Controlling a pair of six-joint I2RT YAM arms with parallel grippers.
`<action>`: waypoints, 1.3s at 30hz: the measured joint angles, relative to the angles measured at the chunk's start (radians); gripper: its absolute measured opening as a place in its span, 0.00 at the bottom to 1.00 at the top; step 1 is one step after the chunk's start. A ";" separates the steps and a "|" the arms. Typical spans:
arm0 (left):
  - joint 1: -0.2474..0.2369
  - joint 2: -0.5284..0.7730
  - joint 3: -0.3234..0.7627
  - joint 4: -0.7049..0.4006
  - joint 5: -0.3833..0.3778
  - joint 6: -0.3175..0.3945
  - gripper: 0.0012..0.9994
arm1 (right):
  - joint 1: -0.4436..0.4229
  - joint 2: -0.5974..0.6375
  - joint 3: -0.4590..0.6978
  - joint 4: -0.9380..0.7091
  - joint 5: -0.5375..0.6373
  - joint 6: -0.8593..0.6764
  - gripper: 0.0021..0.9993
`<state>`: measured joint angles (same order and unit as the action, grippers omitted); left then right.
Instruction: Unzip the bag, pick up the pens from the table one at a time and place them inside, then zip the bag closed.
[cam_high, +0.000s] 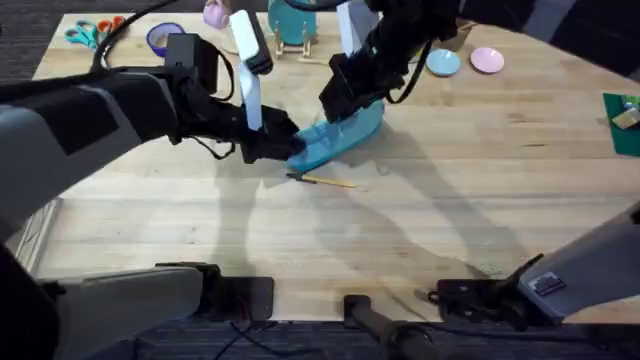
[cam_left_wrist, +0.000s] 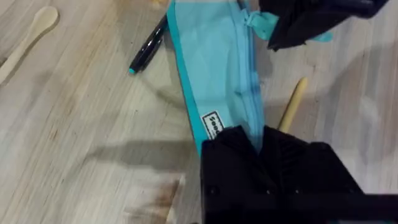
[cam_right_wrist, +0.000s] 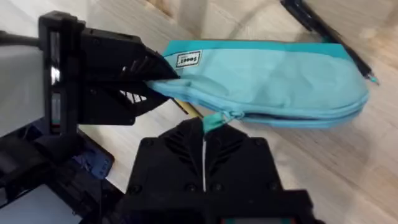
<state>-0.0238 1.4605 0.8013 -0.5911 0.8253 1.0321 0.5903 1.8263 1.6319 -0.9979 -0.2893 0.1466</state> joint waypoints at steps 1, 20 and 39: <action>0.000 0.000 0.000 0.000 -0.001 0.000 0.04 | 0.000 0.000 0.004 -0.002 0.000 -0.002 0.03; 0.000 0.000 0.000 0.000 -0.003 0.000 0.04 | 0.005 0.000 0.014 -0.005 0.003 -0.010 0.03; 0.002 0.000 0.000 -0.003 -0.010 0.000 0.04 | 0.114 0.000 0.015 -0.016 0.049 -0.047 0.03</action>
<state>-0.0216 1.4605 0.8013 -0.5941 0.8154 1.0325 0.7044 1.8262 1.6466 -1.0142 -0.2401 0.0998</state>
